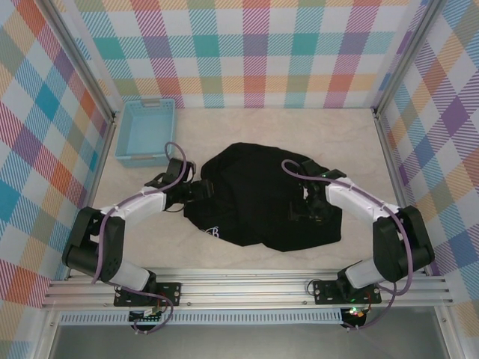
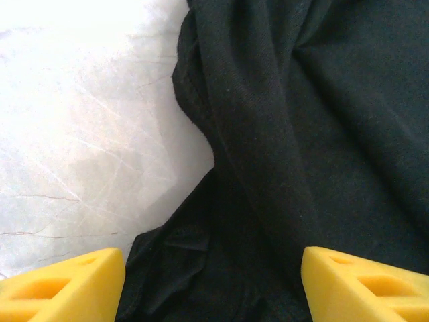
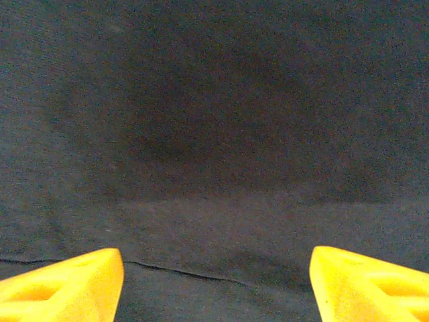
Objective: Fold the inside-out t-shirt
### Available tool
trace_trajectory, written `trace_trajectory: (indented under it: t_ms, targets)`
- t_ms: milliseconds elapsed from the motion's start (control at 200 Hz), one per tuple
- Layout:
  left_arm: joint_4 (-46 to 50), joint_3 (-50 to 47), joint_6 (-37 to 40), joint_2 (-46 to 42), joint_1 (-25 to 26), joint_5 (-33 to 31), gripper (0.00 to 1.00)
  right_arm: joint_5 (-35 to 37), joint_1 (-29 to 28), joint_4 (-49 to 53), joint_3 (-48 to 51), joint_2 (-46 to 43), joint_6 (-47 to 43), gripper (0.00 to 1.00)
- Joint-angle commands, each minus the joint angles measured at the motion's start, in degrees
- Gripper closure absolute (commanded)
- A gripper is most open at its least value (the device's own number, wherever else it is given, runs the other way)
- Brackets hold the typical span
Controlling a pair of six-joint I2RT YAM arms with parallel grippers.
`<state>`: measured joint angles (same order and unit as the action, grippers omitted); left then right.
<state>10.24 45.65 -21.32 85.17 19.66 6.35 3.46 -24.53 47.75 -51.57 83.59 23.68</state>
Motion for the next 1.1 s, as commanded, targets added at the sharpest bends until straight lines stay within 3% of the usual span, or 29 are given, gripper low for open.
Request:
trace_trajectory:
  t_ms: [0, 115, 220, 395, 480, 550, 795, 1095]
  targets:
    - [-0.1, 1.1, 1.4, 2.9, -0.9, -0.9, 0.32, -0.4, 1.7, -1.2, 1.7, 1.3, 4.2, 0.25]
    - [-1.5, 2.0, 1.8, 8.0, -0.9, 0.2, 0.41, -0.2, 3.1, -3.8, 1.9, 4.9, 3.7, 0.28]
    - [-3.4, 1.9, 1.3, 10.2, -0.9, 2.0, 0.54, -0.1, 3.2, -5.3, 1.7, 7.6, 3.2, 0.39]
    - [-5.1, 1.8, 1.0, 10.0, -1.3, 2.3, 0.87, -1.0, 5.6, -7.2, 0.8, 10.3, 1.2, 0.84]
    - [-5.3, 1.6, 0.8, 8.4, -2.0, 2.4, 0.96, -0.7, 7.4, -7.9, 0.2, 9.9, 0.8, 1.0]
    - [-6.2, 0.5, -0.1, 4.9, -2.7, 1.8, 1.0, -1.3, 9.6, -8.1, -0.6, 8.0, 0.3, 1.0]
    - [-5.4, -2.0, -3.5, -12.3, -5.0, -1.4, 1.0, 8.4, 14.7, -5.7, -9.1, -1.0, -3.6, 1.0]
    - [-3.6, 0.8, -6.0, -28.1, -6.5, -3.6, 1.0, 15.9, 15.3, -2.9, -25.0, -6.1, -8.9, 1.0]
